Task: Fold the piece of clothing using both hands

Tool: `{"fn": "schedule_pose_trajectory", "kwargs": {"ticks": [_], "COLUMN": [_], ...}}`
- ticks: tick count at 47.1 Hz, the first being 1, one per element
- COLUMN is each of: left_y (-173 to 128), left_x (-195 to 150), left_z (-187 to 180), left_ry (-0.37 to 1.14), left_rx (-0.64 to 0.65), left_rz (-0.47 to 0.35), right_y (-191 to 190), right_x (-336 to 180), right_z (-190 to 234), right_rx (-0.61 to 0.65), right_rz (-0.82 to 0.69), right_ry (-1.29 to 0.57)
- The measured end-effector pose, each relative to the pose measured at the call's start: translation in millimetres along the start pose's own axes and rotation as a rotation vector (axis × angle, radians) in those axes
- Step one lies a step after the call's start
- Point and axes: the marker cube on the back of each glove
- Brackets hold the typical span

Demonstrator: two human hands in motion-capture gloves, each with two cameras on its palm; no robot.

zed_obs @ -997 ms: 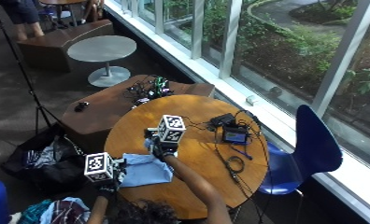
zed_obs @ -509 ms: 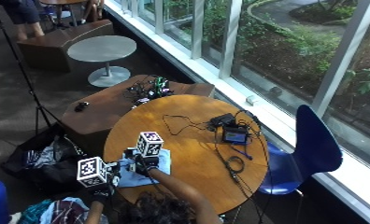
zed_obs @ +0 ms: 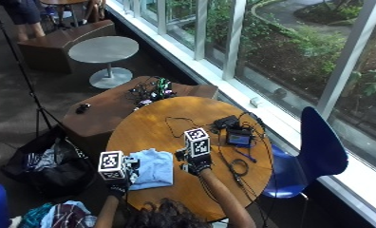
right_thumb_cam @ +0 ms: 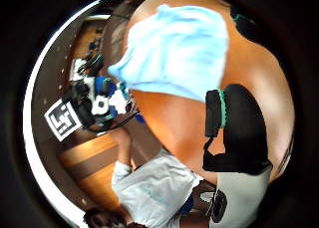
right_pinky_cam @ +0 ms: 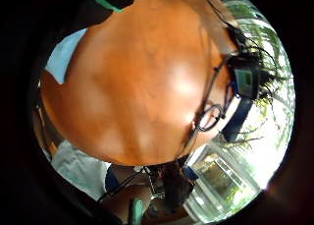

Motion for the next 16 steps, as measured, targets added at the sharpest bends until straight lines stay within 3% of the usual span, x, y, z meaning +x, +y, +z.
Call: {"fn": "schedule_pose_trajectory", "kwargs": {"ticks": [3,7,16], "left_y": [11,15,20], "left_x": [19,33,35], "left_z": [7,4,2], "left_ry": [0.057,0.05,0.019], "left_rx": [-0.11,-0.145,-0.169], "left_rz": [0.023,0.067,0.08], "right_y": [6,18,34], "right_x": [17,29,23], "right_z": [-7,-17,-23], "right_rx": [0.117,0.289,0.369], "right_rz": [0.094,0.175,0.18], "right_ry": [0.061,0.055,-0.052]}}
